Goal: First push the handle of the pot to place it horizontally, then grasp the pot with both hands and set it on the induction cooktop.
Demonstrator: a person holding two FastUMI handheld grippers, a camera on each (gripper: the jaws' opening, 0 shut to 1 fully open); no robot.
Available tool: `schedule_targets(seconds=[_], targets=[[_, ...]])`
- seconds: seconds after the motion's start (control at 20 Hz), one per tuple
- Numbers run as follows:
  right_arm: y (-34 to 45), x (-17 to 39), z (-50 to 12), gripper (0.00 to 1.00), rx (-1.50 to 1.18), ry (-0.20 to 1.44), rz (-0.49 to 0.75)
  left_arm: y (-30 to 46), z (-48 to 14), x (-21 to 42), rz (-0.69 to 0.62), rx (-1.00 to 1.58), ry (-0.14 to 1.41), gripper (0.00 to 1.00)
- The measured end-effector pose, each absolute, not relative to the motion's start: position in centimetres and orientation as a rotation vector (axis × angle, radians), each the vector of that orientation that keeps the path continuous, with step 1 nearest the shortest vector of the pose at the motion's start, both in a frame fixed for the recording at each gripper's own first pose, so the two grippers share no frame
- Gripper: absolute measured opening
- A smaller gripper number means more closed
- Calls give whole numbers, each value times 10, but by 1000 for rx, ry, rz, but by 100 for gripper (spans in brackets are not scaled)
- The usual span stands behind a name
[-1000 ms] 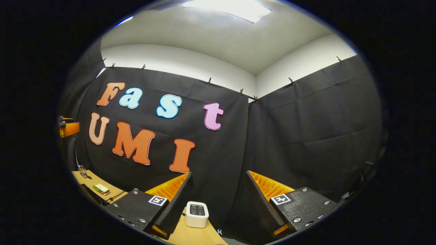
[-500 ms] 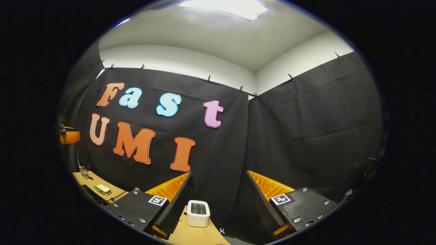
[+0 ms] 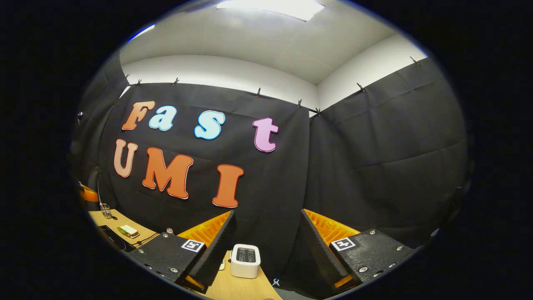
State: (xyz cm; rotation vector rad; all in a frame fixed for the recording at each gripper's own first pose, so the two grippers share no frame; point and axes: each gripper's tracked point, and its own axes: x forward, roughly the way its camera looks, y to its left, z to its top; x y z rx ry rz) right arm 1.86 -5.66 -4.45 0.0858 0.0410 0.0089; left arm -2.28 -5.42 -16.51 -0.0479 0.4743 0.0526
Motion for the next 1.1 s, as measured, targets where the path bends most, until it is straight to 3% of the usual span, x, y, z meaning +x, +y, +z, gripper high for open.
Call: schedule_targets(seconds=[0.55,1.1], targets=[[-49,51,-80,95,123,61,141,-41,-324,-128,321,-235,1002,8],[-46,56,-104,95,138,81,189,-66,-405,-230,409,-424,1341,8]])
